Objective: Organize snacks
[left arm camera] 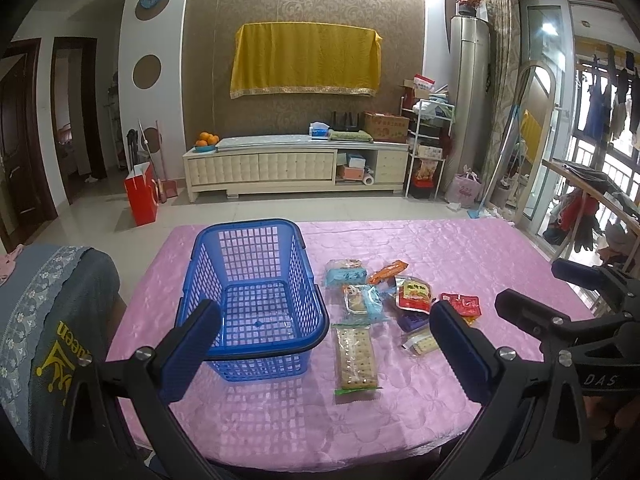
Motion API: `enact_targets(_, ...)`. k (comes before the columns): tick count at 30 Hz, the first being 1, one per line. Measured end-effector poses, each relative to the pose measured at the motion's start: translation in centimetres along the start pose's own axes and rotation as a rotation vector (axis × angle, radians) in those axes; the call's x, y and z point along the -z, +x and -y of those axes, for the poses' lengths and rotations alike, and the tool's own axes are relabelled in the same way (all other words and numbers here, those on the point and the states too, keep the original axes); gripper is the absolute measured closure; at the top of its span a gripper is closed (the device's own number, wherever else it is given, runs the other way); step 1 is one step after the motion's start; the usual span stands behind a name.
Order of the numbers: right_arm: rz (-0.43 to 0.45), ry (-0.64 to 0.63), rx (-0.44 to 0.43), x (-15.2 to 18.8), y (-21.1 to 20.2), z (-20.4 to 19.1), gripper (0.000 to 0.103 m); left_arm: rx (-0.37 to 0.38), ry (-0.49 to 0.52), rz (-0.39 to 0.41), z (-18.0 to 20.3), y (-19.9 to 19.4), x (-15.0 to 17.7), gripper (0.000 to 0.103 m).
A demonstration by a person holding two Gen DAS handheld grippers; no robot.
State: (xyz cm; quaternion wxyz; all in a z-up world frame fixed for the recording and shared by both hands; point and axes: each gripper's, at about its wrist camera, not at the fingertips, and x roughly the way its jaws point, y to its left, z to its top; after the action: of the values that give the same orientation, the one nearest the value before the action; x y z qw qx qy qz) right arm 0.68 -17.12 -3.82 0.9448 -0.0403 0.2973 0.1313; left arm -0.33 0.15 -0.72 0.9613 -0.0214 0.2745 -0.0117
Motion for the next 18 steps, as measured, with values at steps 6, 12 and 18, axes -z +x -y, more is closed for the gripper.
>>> enact_targets(6,-0.006,-0.001,0.000,0.13,-0.06,-0.16,0.000,0.002,-0.002,-0.001,0.12,-0.06,0.04,0.000)
enact_targets(12,-0.007,-0.004,0.003,0.06,-0.03,-0.15,0.000,0.006,-0.004,-0.002,0.16,-0.26,0.18,0.000)
enact_targets(18,-0.004,-0.004,0.000,0.01,-0.15,-0.15,0.000,0.004,-0.006,-0.001,0.14,-0.35,0.09,0.000)
